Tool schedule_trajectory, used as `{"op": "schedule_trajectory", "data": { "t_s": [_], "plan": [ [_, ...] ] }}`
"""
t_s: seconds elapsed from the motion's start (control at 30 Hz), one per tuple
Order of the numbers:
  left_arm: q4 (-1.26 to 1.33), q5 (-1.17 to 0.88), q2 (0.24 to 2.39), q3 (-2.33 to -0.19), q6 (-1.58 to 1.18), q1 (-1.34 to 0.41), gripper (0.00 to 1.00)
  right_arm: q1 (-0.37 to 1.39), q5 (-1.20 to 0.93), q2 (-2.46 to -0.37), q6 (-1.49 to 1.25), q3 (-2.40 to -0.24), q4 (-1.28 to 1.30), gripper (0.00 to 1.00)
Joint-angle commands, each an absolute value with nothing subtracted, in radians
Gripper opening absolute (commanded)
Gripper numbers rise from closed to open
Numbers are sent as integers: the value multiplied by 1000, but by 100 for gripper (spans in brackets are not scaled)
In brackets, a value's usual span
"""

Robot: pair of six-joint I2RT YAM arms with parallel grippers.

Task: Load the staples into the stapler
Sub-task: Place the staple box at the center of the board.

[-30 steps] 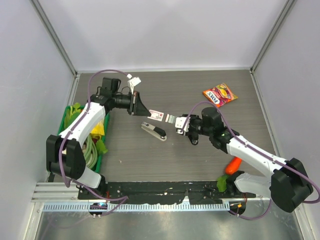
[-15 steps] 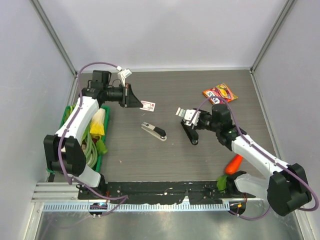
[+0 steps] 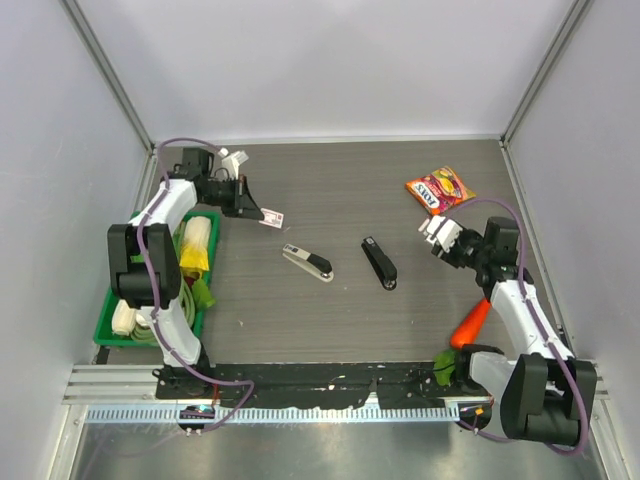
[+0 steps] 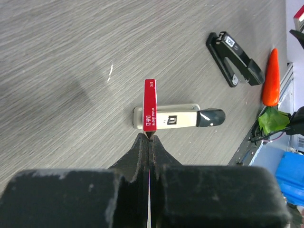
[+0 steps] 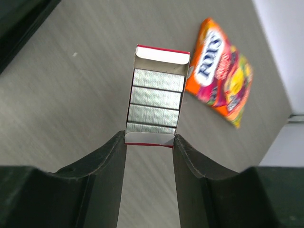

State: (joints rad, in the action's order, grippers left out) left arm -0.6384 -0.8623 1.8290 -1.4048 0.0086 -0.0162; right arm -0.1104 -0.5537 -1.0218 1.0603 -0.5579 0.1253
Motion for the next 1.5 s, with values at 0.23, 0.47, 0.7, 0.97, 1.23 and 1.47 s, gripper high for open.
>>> {"op": "schedule_trajectory", "data": {
  "t_s": [0.23, 0.47, 0.7, 0.97, 1.23, 1.47],
  "plan": [
    [-600, -876, 1856, -1427, 9, -9, 5, -155, -627, -1098, 1384, -548, 423, 46],
    [-598, -879, 1818, -1390, 20, -9, 44, -155, -594, -1167, 1431, -551, 460, 62],
    [-609, -881, 1760, -1381, 17, -9, 86, -156, -572, -1083, 1424, -511, 443, 91],
    [-620, -876, 1654, -1370, 5, -9, 100, -158, -575, -1068, 1353, -440, 313, 91],
    [-725, -847, 1542, -1381, 5, -8, 100, -158, -496, -1098, 1233, -356, 57, 91],
    [-825, -761, 1373, -1365, 35, -9, 100, -158, -324, -1138, 1092, -275, -323, 91]
  ]
}}
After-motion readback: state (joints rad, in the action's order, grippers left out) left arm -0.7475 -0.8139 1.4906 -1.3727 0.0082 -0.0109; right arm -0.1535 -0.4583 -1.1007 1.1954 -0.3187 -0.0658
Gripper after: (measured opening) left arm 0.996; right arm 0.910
